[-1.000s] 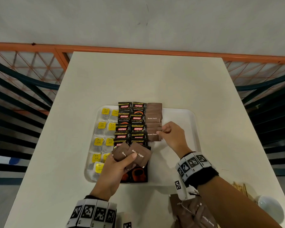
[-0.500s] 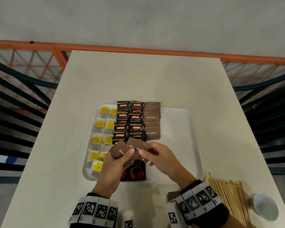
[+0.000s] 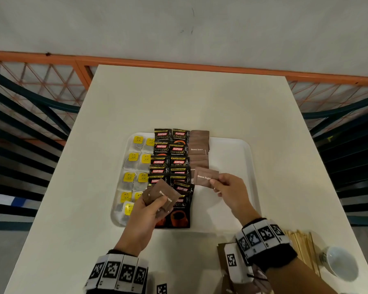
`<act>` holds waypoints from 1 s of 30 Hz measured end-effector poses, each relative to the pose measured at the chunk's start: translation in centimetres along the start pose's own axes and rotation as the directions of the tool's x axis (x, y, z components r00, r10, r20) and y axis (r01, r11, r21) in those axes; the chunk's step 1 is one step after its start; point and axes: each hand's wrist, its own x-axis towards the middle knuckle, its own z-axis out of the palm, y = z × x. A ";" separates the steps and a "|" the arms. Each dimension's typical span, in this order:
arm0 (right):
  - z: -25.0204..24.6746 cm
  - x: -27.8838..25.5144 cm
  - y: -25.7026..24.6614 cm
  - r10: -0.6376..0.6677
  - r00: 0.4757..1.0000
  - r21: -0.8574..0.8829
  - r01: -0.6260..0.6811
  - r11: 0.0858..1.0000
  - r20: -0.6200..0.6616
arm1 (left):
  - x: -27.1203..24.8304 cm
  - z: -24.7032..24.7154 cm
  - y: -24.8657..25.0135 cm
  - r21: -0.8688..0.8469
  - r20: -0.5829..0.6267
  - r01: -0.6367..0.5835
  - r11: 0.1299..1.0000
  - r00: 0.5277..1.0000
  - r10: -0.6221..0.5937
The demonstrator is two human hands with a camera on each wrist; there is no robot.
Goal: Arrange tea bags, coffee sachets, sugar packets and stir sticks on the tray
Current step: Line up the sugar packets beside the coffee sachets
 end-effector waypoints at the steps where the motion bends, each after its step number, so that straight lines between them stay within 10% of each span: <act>1: -0.1 0.3 0.1 0.001 1.000 -0.034 -0.001 0.999 0.000 | -0.1 -0.1 -0.1 0.015 0.001 -0.006 1.000 1.000 0.006; 19: 1.9 0.5 -0.9 -0.242 0.956 -0.261 0.194 0.946 -0.168 | -0.4 0.3 0.1 0.019 0.037 -0.054 0.998 0.998 0.053; 26: 3.0 -4.5 -2.7 -0.135 0.924 -0.074 0.172 0.982 0.358 | -0.5 1.0 0.0 0.003 0.047 -0.055 0.998 0.997 0.055; 30: 3.5 -4.8 -1.9 -0.122 0.928 0.045 0.113 0.993 0.352 | -0.8 1.3 0.0 0.019 0.073 -0.025 1.000 0.997 0.023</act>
